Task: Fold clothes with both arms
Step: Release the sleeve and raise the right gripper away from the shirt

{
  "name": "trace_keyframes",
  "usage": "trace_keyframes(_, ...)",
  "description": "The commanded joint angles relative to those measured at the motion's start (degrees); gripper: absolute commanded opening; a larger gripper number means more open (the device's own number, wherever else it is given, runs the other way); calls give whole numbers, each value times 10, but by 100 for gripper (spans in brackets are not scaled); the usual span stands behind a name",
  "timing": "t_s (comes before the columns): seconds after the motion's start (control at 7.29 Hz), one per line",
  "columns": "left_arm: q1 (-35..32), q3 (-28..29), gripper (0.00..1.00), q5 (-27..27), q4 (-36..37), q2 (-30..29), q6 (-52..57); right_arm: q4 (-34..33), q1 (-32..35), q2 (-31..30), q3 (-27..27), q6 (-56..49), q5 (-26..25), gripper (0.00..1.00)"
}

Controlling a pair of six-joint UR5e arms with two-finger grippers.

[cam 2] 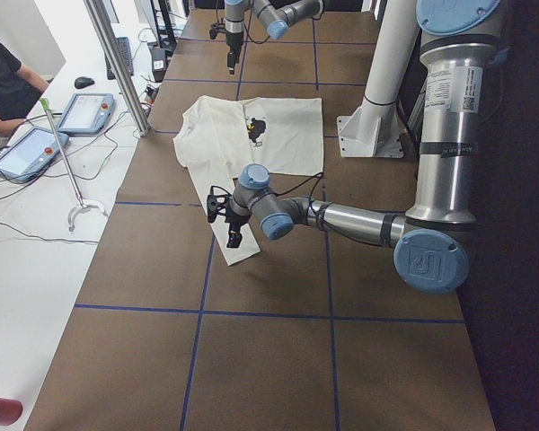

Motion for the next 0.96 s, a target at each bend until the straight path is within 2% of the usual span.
trace_keyframes(0.0, 16, 4, 99, 21, -2, 23, -9, 2, 23, -43, 5, -68, 12, 100)
trace_keyframes(0.55, 20, 43, 99, 28, -5, 18, -9, 10, 23, -53, 7, -64, 11, 100)
trace_keyframes(0.82, 27, 44, 93, 28, -5, 17, -9, 22, 23, -58, 7, -62, 12, 100)
